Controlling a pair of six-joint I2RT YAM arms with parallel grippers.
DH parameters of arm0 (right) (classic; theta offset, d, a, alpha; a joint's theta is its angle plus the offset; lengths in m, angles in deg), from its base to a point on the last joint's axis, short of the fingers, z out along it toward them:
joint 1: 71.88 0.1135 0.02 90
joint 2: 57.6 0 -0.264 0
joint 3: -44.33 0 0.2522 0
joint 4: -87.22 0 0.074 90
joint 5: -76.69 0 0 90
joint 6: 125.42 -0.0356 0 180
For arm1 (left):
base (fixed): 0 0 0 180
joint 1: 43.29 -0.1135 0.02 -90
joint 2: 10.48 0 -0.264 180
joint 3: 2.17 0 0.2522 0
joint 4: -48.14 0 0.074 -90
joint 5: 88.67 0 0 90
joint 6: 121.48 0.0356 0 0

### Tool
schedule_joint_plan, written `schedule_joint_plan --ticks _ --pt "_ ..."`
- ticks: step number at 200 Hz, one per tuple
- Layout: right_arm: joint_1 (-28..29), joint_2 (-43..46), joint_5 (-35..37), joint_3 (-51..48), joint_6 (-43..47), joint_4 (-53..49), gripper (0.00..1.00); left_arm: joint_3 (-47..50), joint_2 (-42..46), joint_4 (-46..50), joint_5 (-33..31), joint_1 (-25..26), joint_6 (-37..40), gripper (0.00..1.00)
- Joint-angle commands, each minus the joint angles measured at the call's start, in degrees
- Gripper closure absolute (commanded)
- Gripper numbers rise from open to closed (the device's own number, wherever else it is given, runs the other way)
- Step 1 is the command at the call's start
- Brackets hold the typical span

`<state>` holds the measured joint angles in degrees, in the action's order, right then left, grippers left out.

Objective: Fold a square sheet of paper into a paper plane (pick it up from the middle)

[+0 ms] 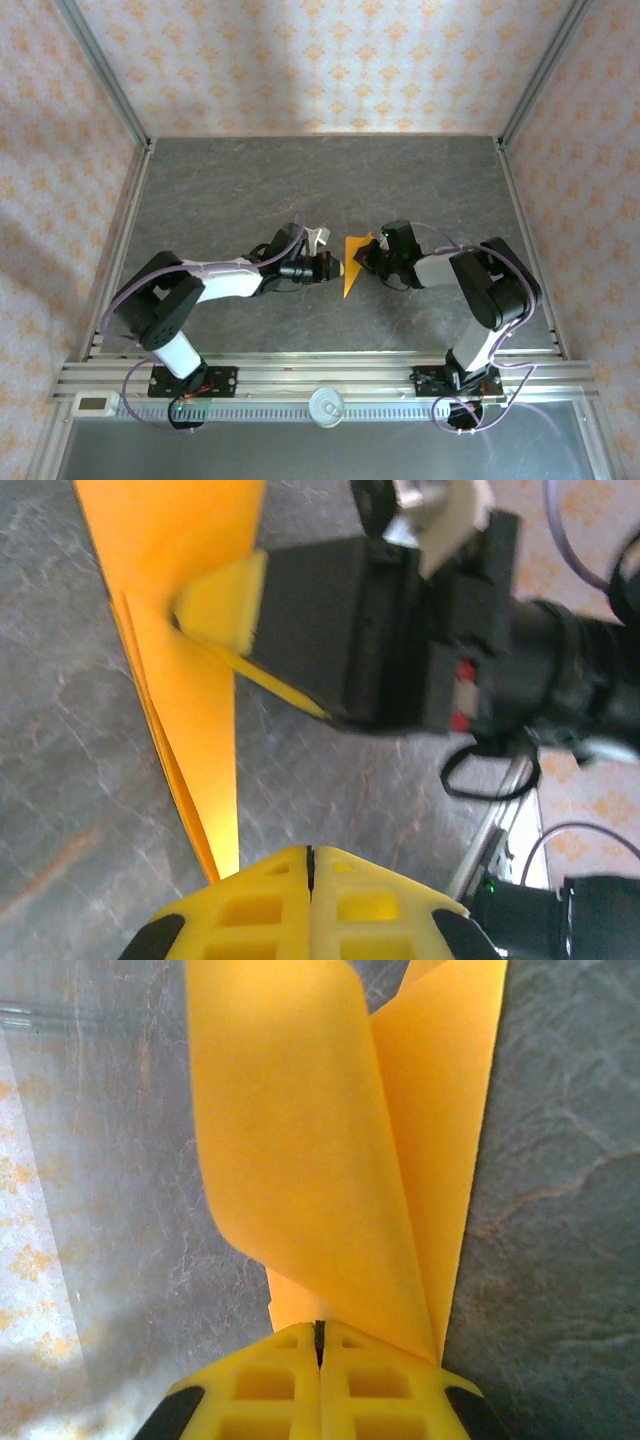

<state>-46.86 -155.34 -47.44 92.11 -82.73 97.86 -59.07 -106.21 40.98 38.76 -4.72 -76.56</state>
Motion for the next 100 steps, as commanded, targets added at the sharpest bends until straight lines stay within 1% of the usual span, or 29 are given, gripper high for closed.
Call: schedule_joint_plan --ticks 1,39,64,100 --pt "1.5 -0.2 2.4 -3.3 -4.0 -4.6 1.00 -3.6 -4.3 -2.5 1.7 0.2 -1.7 1.00" --pt "2.8 0.8 2.3 -4.8 -6.8 -2.3 1.00 -7.4 -9.3 -2.6 4.0 0.2 -0.7 1.00" --pt "2.9 1.5 2.8 -5.4 -7.9 -1.8 1.00 -9.7 -11.7 1.7 3.0 0.2 1.5 1.00" --pt "3.0 1.6 2.7 -5.6 -8.4 -1.4 1.00 -9.2 -13.5 2.7 3.0 0.2 2.5 1.00"
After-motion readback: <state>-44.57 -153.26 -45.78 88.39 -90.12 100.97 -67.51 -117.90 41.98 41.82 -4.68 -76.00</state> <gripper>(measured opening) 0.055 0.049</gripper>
